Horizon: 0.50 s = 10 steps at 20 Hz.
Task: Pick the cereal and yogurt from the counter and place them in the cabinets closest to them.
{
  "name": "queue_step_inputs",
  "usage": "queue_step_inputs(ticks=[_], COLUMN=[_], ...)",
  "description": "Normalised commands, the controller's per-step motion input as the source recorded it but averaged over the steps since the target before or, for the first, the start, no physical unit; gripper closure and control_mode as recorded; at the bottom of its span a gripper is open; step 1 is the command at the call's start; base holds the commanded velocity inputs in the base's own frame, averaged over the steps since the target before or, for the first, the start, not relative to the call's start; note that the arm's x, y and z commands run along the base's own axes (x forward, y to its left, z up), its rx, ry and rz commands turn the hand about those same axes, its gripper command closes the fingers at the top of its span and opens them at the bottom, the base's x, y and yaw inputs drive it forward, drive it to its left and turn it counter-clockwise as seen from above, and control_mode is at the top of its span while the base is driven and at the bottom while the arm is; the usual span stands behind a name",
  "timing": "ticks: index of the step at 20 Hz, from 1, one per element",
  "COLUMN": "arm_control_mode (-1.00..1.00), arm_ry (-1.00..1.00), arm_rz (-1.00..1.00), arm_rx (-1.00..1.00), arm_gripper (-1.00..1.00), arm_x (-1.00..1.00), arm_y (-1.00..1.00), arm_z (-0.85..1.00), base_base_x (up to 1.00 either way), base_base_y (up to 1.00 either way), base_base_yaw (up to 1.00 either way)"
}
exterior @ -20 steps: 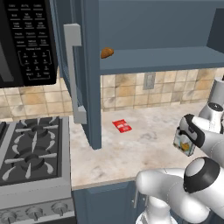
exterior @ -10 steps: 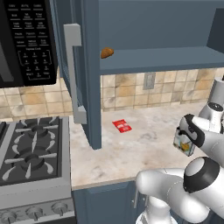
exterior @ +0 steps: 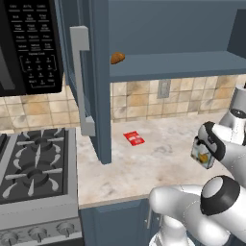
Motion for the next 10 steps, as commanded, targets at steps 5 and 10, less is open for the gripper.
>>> queue_step_inputs(ticks=[5, 10], arm_control_mode=[-1.00, -1.00], arm_ry=[0.01, 0.04], arm_rz=[-0.08, -0.05], arm_rx=[0.03, 0.05], arm_gripper=[1.00, 1.00], arm_x=[0.00, -0.02], arm_y=[0.03, 0.03], arm_z=[0.60, 0.71], base_base_x=[0.00, 0.00], base_base_y=[0.00, 0.00], base_base_yaw=[0.00, 0.00])
